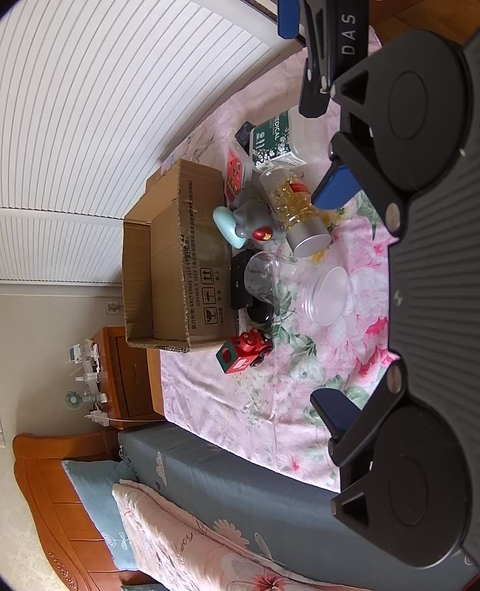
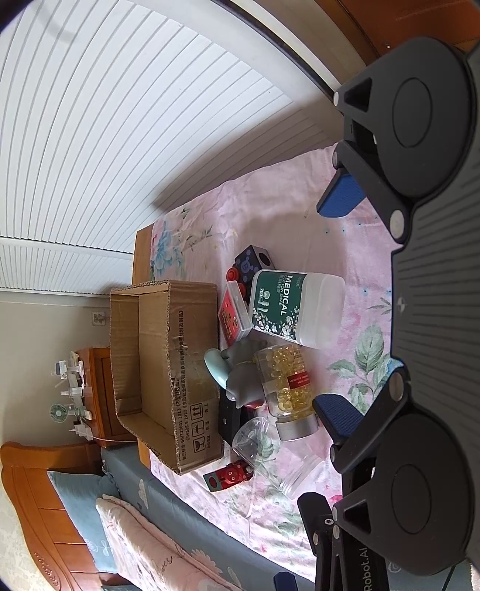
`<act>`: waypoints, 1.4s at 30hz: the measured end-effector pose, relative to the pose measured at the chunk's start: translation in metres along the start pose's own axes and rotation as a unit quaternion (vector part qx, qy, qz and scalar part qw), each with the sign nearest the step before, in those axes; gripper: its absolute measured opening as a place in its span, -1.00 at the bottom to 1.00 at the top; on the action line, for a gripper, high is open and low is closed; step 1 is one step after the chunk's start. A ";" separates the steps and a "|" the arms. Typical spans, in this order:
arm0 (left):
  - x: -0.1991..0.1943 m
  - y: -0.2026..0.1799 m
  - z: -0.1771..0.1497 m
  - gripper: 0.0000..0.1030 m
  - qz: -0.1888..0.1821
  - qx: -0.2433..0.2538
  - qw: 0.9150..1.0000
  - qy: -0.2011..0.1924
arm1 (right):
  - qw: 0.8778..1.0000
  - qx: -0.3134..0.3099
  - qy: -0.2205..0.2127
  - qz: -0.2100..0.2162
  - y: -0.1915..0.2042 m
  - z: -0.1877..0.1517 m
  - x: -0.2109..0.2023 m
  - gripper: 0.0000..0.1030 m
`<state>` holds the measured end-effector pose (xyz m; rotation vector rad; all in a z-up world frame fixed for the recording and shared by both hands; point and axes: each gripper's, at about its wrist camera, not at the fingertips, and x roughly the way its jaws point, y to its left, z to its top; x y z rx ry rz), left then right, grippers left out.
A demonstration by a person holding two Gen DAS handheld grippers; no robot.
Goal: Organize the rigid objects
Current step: 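Move the left tool toward the red toy train while the right tool approaches the white swab tub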
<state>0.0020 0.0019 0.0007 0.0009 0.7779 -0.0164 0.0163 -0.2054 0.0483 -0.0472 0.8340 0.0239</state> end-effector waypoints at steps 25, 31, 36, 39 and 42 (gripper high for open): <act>0.008 -0.001 0.009 0.98 -0.003 0.021 1.000 -0.011 | 1.000 -0.011 -0.009 0.004 0.000 0.008 0.009 1.00; 0.013 -0.001 0.010 0.98 -0.018 0.033 0.999 -0.014 | 1.000 -0.021 -0.019 0.009 -0.001 0.010 0.011 1.00; 0.018 0.003 0.010 0.99 -0.039 0.041 0.998 -0.016 | 0.998 -0.042 -0.038 0.034 -0.004 0.009 0.013 1.00; 0.022 0.005 0.007 0.99 -0.046 0.055 0.997 -0.020 | 0.996 -0.053 -0.046 0.053 -0.007 0.008 0.016 1.00; 0.029 0.011 0.004 0.99 -0.046 0.065 0.997 -0.018 | 0.995 -0.073 -0.050 0.057 -0.009 0.004 0.022 1.00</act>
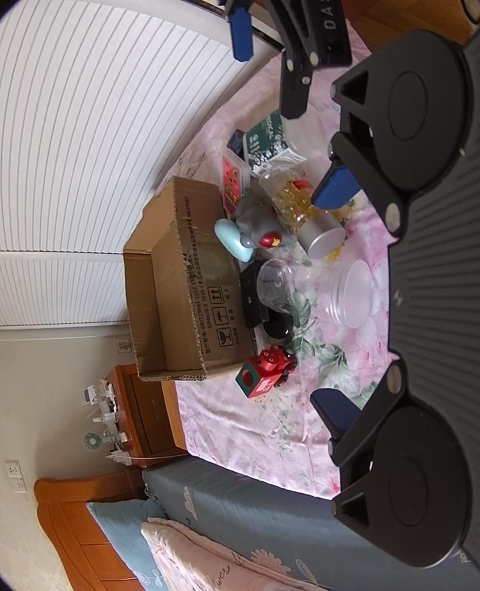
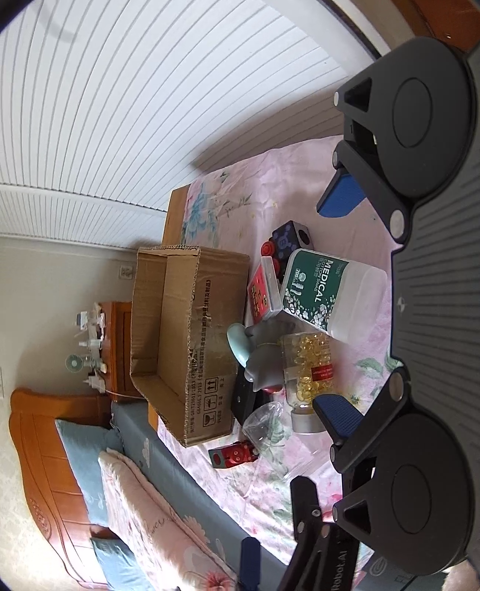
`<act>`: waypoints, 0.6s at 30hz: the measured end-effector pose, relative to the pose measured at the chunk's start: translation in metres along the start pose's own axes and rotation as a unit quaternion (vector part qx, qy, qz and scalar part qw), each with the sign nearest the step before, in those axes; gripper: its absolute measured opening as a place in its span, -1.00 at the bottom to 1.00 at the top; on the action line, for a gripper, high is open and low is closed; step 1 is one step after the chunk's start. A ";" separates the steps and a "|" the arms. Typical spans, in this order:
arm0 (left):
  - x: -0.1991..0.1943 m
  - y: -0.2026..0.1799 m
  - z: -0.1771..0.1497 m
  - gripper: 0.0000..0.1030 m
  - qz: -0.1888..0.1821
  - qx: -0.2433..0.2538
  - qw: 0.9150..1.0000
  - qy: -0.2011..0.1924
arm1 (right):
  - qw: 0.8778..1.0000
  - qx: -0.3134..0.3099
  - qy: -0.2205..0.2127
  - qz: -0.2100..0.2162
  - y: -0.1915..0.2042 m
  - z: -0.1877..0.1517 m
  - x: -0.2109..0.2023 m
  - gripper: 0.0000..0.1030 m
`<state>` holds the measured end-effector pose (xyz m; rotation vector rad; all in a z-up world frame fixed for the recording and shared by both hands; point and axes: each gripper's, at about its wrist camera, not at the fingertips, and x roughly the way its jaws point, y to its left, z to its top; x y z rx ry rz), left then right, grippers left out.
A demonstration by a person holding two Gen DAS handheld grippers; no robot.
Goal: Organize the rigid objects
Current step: 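Move the left tool toward the red toy train while the right tool approaches the white swab tub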
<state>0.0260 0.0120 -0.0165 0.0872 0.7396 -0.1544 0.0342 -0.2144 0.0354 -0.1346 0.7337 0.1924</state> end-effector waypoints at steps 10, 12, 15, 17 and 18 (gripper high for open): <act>0.020 0.025 -0.010 0.99 0.002 0.022 1.000 0.012 | 0.999 -0.035 0.037 0.012 -0.006 -0.020 0.028 1.00; 0.023 0.031 -0.009 0.99 -0.003 0.021 1.000 0.012 | 0.998 -0.036 0.042 0.018 -0.005 -0.021 0.032 1.00; 0.027 0.041 -0.004 0.99 -0.004 0.020 1.000 0.007 | 0.998 -0.039 0.042 0.026 -0.003 -0.019 0.035 1.00; 0.032 0.049 0.003 0.99 -0.001 0.021 1.000 0.002 | 0.998 -0.044 0.041 0.028 0.000 -0.017 0.037 1.00; 0.035 0.053 0.006 0.99 -0.001 0.022 1.000 -0.003 | 0.998 -0.046 0.040 0.029 0.001 -0.015 0.038 1.00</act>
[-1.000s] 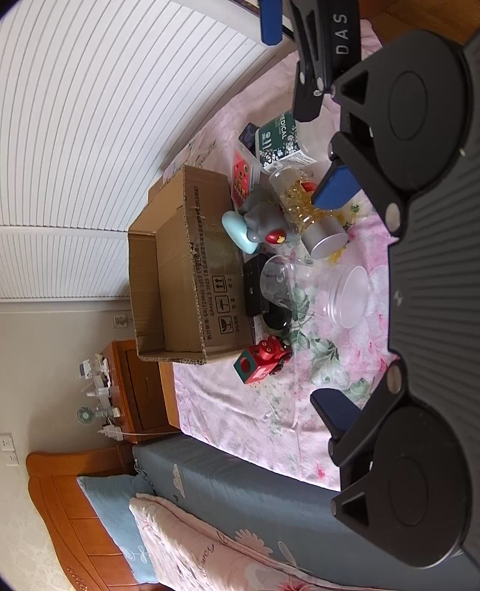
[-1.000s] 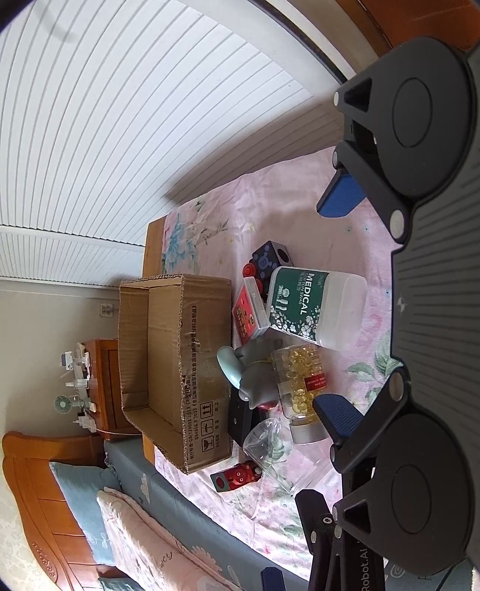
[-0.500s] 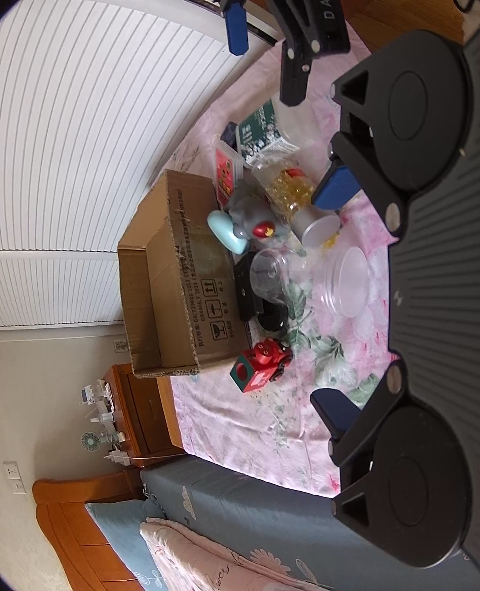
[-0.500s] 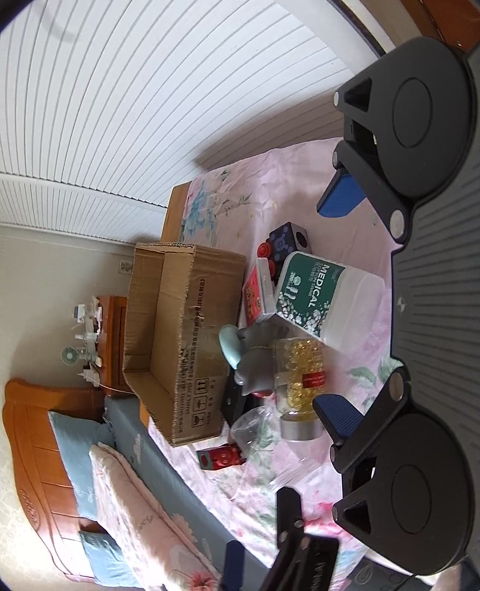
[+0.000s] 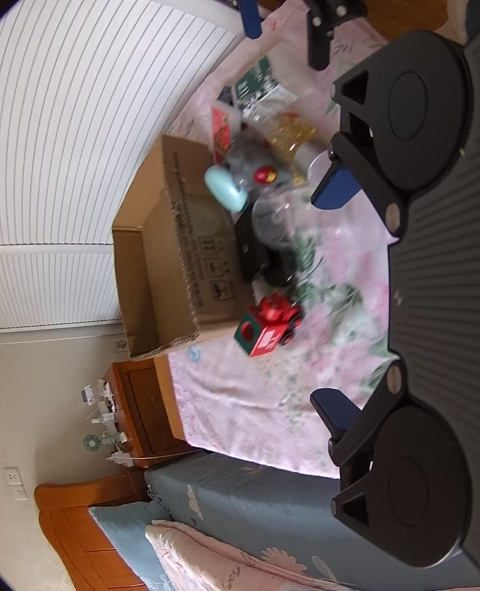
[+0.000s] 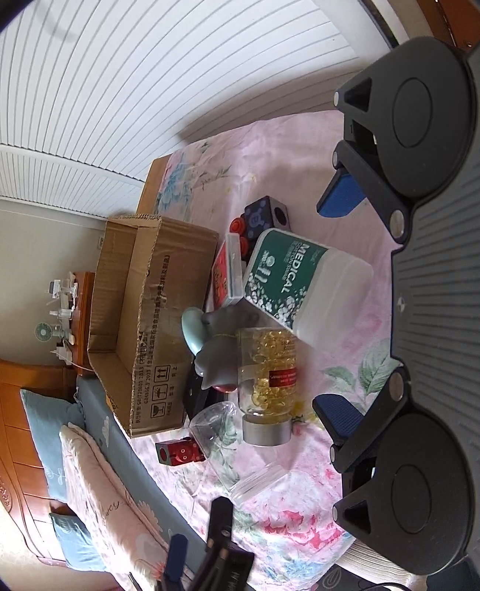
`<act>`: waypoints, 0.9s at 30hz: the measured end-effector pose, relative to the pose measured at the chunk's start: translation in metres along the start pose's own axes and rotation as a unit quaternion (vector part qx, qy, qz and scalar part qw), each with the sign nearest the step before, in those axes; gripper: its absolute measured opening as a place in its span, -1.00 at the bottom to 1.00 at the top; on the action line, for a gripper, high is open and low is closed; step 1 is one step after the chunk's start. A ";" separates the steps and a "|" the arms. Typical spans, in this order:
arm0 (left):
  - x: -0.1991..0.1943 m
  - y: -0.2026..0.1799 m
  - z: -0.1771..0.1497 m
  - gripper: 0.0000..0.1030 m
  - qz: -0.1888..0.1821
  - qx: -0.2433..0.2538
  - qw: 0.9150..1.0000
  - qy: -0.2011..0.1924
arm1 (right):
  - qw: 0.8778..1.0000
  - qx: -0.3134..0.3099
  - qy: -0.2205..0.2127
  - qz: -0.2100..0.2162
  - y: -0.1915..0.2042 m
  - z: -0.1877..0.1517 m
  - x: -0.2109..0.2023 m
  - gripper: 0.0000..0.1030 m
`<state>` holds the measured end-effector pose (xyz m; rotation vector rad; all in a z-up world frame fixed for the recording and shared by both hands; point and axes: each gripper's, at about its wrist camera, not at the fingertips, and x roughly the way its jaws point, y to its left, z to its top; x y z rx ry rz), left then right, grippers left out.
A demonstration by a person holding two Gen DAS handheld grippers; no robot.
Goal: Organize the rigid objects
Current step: 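Move the left tool toward the red toy train while the right tool approaches the white swab tub, then grasp the red toy train with the left tool while the right tool grasps the white swab tub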
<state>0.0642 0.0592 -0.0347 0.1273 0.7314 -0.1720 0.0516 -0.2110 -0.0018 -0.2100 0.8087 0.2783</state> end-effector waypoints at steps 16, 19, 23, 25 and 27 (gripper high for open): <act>0.066 0.035 0.014 0.90 -0.016 0.099 0.995 -0.018 | 1.000 -0.008 0.017 0.002 -0.014 0.004 0.017 1.00; 0.075 0.035 0.015 0.75 -0.032 0.105 0.994 -0.009 | 1.000 -0.010 0.019 0.011 -0.019 0.008 0.020 1.00; 0.083 0.035 0.014 0.71 -0.040 0.108 0.993 -0.001 | 0.999 -0.036 0.011 0.033 -0.021 0.021 0.023 1.00; 0.085 0.036 0.014 0.71 -0.044 0.106 0.993 0.001 | 0.998 -0.051 0.009 0.044 -0.023 0.030 0.027 1.00; 0.086 0.036 0.014 0.71 -0.049 0.104 0.993 0.004 | 0.996 -0.065 0.010 0.064 -0.025 0.038 0.032 1.00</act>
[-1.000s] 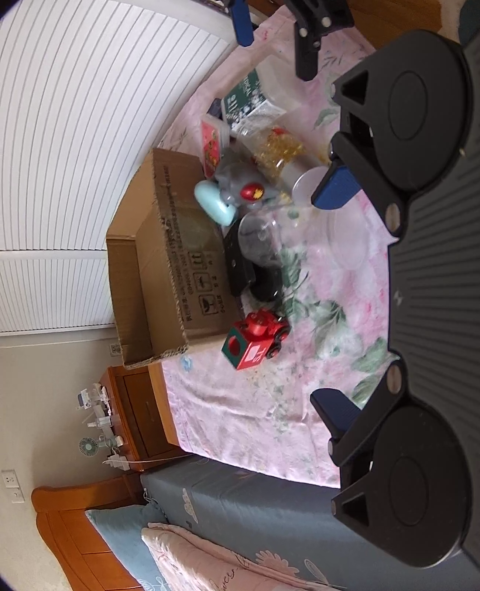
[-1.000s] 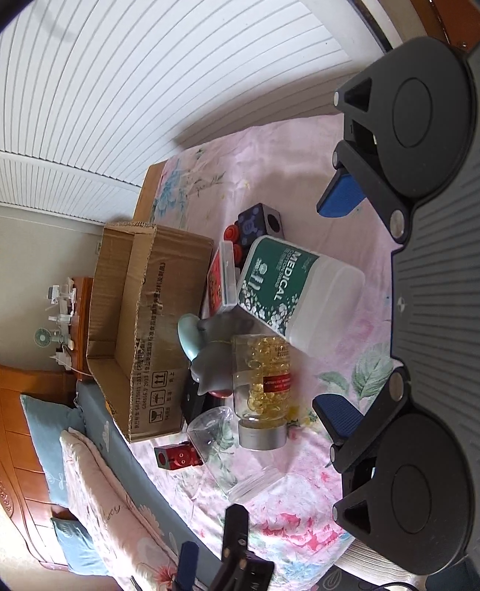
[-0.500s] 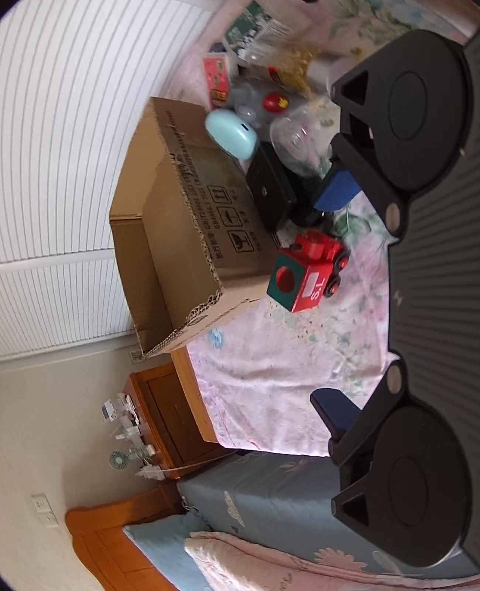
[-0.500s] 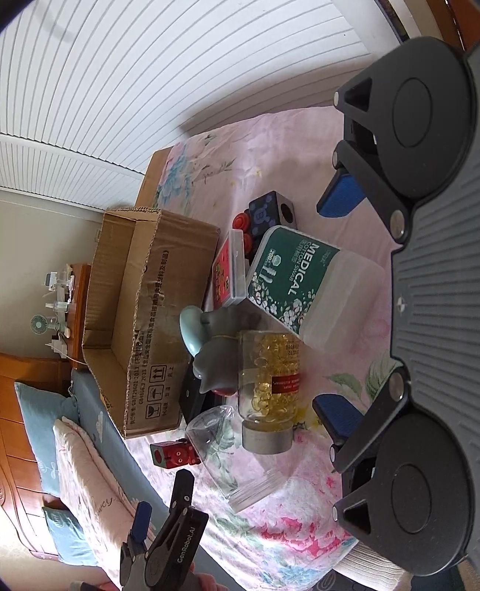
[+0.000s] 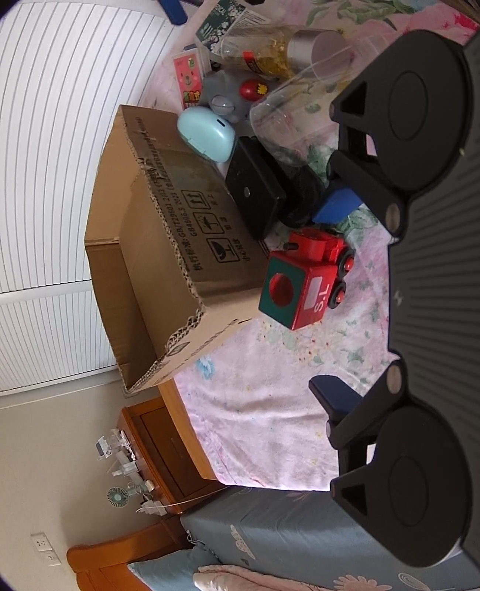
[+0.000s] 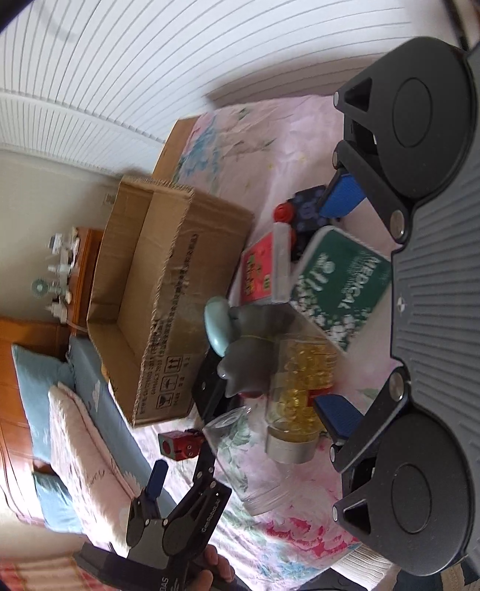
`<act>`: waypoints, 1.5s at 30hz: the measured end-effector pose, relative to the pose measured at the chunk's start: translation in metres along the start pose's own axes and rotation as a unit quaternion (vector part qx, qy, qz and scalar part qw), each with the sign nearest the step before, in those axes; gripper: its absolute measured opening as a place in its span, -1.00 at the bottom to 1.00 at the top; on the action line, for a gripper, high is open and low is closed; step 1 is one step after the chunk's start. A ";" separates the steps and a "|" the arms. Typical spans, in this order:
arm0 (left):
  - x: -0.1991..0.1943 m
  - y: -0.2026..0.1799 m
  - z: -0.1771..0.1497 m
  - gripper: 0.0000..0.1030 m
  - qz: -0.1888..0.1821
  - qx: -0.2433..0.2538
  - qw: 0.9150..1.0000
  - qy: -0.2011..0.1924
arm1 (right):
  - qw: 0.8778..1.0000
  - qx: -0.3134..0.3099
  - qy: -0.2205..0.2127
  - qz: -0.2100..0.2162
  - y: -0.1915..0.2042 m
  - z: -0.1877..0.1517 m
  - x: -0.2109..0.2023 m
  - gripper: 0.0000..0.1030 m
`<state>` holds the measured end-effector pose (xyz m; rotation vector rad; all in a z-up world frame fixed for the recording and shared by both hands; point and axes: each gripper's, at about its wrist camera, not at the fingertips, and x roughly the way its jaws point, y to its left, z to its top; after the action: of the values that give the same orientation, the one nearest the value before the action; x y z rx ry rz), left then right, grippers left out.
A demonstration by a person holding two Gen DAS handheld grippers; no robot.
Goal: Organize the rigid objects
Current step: 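Grasp the red toy train with the left tool while the right tool grasps the white swab tub, then carry both into the cardboard box and open both tools to release them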
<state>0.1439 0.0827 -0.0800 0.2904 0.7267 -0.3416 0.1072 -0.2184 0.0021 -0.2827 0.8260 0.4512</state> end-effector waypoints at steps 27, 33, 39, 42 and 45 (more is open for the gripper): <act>0.009 0.011 0.001 0.29 -0.071 0.013 0.997 -0.009 | 0.996 0.013 0.076 0.047 0.001 -0.030 0.007 1.00; 0.016 0.013 0.003 0.09 -0.084 0.014 0.996 -0.006 | 0.997 -0.015 0.071 0.010 0.012 -0.029 0.016 1.00; 0.017 0.012 0.002 0.08 -0.085 0.016 0.996 -0.008 | 0.997 -0.035 0.070 -0.006 0.017 -0.022 0.020 0.83; 0.017 0.013 0.003 0.07 -0.087 0.013 0.996 -0.007 | 0.997 -0.031 0.071 -0.013 0.016 -0.020 0.021 0.76; 0.015 0.013 0.004 0.07 -0.086 0.011 0.996 0.000 | 0.997 -0.012 0.076 -0.014 0.014 -0.018 0.020 0.74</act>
<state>0.1622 0.0899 -0.0860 0.2488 0.7504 -0.5132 0.1010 -0.2078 -0.0257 -0.3541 0.9640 0.4177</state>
